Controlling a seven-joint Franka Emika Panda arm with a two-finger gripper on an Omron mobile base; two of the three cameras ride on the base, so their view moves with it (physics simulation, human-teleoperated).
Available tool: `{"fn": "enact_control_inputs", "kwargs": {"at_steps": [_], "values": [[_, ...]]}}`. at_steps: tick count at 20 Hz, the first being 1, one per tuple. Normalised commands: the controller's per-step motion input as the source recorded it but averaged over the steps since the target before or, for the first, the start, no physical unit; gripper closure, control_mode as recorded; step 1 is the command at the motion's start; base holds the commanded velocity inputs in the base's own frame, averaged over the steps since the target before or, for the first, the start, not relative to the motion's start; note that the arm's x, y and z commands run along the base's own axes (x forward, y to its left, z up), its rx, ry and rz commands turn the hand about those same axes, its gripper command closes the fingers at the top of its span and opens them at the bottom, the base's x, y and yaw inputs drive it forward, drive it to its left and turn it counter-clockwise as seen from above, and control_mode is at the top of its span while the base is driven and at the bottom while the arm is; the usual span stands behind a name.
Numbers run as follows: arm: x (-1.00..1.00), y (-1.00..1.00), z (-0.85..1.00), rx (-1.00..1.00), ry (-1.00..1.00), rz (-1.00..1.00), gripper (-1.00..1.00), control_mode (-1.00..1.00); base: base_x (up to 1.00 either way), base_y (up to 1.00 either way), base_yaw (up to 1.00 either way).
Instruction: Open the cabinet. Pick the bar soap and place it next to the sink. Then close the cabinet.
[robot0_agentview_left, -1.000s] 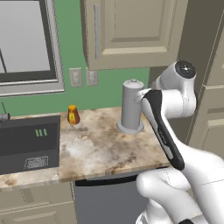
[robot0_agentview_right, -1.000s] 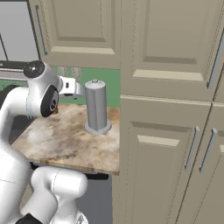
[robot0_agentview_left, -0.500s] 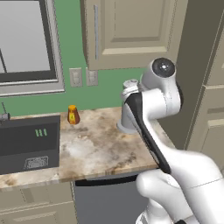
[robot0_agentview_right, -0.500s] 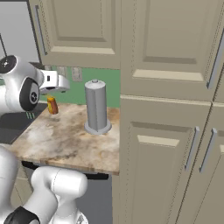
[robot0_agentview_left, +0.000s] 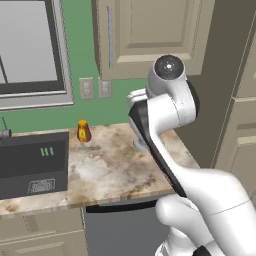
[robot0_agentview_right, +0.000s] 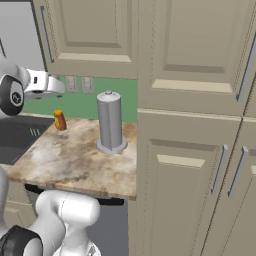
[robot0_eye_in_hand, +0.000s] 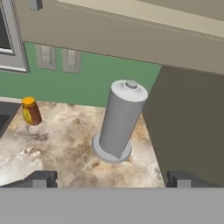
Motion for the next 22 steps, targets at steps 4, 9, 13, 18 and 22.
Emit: {"fn": "enact_control_inputs", "kwargs": {"at_steps": [4,9,13,18,22], "values": [[-0.09,0.23,0.28,0.00,-0.03,-0.09,-1.00,-1.00,0.00,0.00,0.00],[-0.01,0.19,0.27,0.00,0.00,-0.07,-1.00,-1.00,0.00,0.00,0.00],[0.00,0.09,0.24,0.01,0.00,-0.05,-1.00,-1.00,0.00,0.00,0.00],[0.00,0.09,0.23,0.02,0.00,-0.06,-1.00,-1.00,0.00,0.00,0.00],[0.06,0.09,0.20,0.05,0.00,-0.09,-1.00,-1.00,0.00,0.00,0.00]]}}
